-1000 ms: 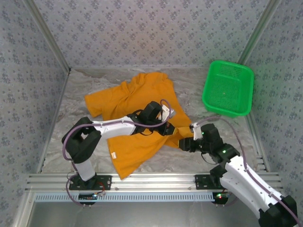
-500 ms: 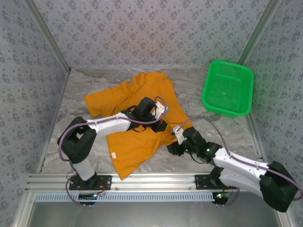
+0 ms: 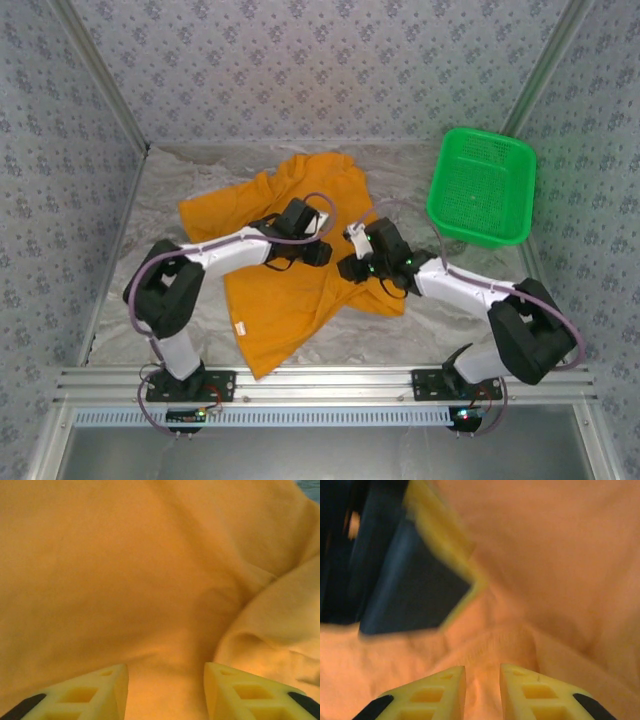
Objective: Fold the inside-out t-shirt
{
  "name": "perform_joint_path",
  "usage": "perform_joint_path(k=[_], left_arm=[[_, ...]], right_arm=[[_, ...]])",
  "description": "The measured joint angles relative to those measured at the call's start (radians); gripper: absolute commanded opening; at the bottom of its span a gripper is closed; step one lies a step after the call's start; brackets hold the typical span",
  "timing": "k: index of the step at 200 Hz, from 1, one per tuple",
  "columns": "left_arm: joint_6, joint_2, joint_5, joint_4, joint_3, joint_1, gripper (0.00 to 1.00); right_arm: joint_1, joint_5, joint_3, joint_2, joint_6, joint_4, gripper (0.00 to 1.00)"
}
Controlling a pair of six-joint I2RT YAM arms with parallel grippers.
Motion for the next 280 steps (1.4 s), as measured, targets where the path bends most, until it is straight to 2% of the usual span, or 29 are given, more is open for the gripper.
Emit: perform_joint_path(k=[41, 73, 100, 137, 163, 180, 187, 205, 210, 221, 227, 248, 280], left_arm=[[-0.102, -0.199, 0.069, 0.027, -0.231, -0.093, 0.69], [-0.139, -0.188, 0.093, 0.072, -0.279, -0.126, 0.67], [-0.147, -0.072, 0.105, 0.105, -0.228, -0.128, 0.55], [-0.101, 0.021, 0.092, 0.078, -0.119, -0.131, 0.18], [-0.068, -0.027, 0.064, 0.051, -0.095, -0.124, 0.11], [-0.047, -0.082, 0.063, 0.021, -0.084, -0.106, 0.03], [-0.04, -0.105, 0.063, 0.006, -0.076, -0.094, 0.0], [-0.018, -0.156, 0.06, -0.015, -0.055, -0.068, 0.0], [-0.013, -0.169, 0.06, -0.016, -0.052, -0.06, 0.05], [-0.006, -0.195, 0.061, -0.016, -0.05, -0.047, 0.36], [-0.004, -0.207, 0.067, -0.015, -0.05, -0.043, 0.46], [-0.005, -0.216, 0.114, -0.003, -0.051, -0.051, 0.56], [-0.046, -0.157, 0.136, 0.058, -0.091, -0.122, 0.6]], right_arm=[[-0.111, -0.047, 0.038, -0.043, -0.008, -0.155, 0.33], [-0.129, -0.053, 0.032, -0.094, -0.013, -0.22, 0.37], [-0.134, -0.055, 0.032, -0.095, -0.024, -0.236, 0.38], [-0.147, -0.059, 0.024, -0.1, -0.034, -0.237, 0.37], [-0.141, -0.076, -0.046, -0.168, -0.055, -0.23, 0.37], [-0.122, -0.122, -0.124, -0.24, -0.068, -0.187, 0.39], [-0.102, -0.148, -0.158, -0.265, -0.072, -0.161, 0.4], [-0.012, -0.183, -0.219, -0.297, -0.08, -0.095, 0.41], [0.017, -0.183, -0.23, -0.299, -0.082, -0.077, 0.41], [0.072, -0.182, -0.248, -0.299, -0.083, -0.043, 0.41], [0.09, -0.182, -0.252, -0.298, -0.082, -0.031, 0.41], [0.103, -0.152, -0.258, -0.301, -0.081, 0.015, 0.45], [0.088, -0.072, -0.278, -0.355, -0.071, 0.054, 0.47]])
